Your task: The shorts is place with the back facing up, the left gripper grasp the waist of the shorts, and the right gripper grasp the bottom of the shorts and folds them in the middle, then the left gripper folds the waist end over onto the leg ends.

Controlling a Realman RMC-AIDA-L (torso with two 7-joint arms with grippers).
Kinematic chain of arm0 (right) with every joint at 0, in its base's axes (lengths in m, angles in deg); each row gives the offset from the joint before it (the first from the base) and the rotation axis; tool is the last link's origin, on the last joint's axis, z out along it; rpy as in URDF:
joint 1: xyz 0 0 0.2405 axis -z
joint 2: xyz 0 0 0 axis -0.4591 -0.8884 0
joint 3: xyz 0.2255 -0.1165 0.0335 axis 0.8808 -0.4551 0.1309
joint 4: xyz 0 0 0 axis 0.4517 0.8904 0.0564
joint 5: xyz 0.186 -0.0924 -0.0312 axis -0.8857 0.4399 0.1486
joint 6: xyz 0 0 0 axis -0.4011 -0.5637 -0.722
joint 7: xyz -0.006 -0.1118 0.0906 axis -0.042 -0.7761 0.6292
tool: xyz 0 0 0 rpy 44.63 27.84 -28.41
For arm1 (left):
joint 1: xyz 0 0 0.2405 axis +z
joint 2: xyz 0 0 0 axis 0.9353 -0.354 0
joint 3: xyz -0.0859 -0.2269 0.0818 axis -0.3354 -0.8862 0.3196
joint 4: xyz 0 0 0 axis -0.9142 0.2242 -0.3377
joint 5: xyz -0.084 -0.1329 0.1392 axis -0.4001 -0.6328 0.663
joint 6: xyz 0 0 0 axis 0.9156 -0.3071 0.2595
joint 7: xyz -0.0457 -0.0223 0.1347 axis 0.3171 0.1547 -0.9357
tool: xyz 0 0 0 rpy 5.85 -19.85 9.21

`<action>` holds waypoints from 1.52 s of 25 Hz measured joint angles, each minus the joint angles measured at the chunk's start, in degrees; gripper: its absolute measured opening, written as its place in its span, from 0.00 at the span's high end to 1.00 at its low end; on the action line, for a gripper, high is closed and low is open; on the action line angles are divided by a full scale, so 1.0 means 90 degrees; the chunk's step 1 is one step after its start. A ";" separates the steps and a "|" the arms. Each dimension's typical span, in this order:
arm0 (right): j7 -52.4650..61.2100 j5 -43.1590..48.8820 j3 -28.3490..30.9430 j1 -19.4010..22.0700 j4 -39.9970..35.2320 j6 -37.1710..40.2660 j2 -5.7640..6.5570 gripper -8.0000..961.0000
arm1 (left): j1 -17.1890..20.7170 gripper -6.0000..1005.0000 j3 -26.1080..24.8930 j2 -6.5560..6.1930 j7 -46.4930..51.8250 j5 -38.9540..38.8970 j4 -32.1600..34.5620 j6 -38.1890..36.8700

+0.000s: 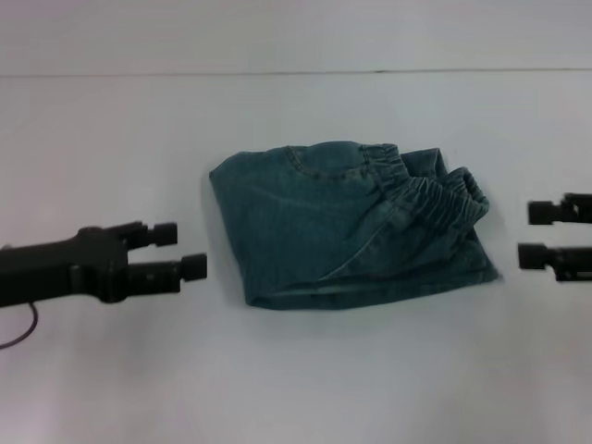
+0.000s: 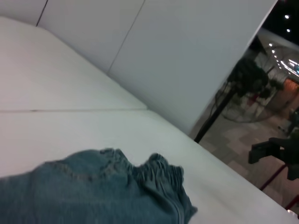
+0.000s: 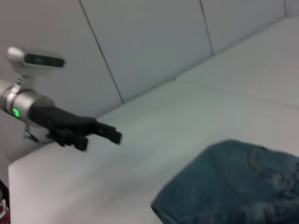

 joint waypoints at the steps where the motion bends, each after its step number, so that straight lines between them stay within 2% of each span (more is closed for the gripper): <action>1: 0.0001 0.0018 0.0003 0.0099 -0.0056 -0.0010 0.0001 0.30 | 0.0025 0.08 -0.0038 0.0003 -0.0001 0.0055 0.0023 -0.0058; 3: -0.0028 0.0010 0.0027 0.0299 -0.0085 -0.0099 0.0004 0.21 | 0.0030 0.08 -0.0053 0.0009 0.0007 0.0186 0.0032 -0.0134; 9: -0.0042 0.0029 0.0029 0.0383 -0.0063 -0.0312 0.0003 0.05 | -0.0078 0.08 -0.0013 0.0047 0.0070 0.0384 0.0020 -0.0158; 17: -0.0128 0.0037 -0.0042 0.0394 -0.0037 -0.0506 -0.0076 0.05 | -0.0166 0.08 0.0044 0.0057 0.0080 0.0405 -0.0081 -0.0147; 38: -0.0127 0.0214 -0.0129 0.0307 -0.0040 -0.0592 -0.0099 0.05 | -0.0240 0.08 0.0072 0.0056 0.0095 0.0415 -0.0107 -0.0122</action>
